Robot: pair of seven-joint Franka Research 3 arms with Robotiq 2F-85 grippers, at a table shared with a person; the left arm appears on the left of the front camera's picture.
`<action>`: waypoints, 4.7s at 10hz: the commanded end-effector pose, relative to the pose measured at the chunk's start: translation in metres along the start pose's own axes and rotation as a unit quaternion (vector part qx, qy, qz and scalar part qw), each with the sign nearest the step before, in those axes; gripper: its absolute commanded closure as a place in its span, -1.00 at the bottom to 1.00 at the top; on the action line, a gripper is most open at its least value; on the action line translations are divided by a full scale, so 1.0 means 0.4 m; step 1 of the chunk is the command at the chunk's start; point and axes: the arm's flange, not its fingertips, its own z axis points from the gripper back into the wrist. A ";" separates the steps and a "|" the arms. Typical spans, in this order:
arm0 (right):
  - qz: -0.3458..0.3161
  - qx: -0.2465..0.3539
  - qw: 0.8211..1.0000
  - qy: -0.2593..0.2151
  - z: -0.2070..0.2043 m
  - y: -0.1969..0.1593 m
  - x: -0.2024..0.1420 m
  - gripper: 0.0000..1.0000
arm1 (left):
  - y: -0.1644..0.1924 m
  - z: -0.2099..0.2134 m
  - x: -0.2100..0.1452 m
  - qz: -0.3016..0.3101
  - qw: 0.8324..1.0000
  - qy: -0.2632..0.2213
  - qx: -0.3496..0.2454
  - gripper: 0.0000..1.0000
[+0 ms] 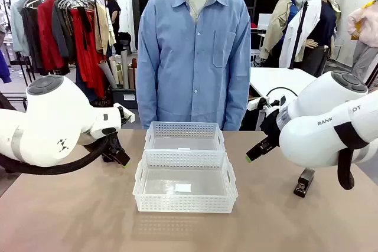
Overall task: Distribute items into two baskets.
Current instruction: Pick up the Pencil pouch that the person points to.
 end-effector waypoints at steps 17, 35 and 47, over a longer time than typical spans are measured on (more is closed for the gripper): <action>-0.003 -0.011 1.000 -0.013 0.035 -0.021 0.013 -1.00 | 0.022 0.053 0.015 0.013 1.000 -0.018 -0.006 -1.00; -0.101 0.170 0.966 -0.167 0.487 -0.572 -0.210 -1.00 | 0.465 0.541 -0.169 -0.073 0.971 -0.135 -0.185 -1.00; -0.046 0.165 0.973 -0.155 0.513 -0.559 -0.228 -1.00 | 0.466 0.556 -0.170 -0.059 0.970 -0.144 -0.189 -1.00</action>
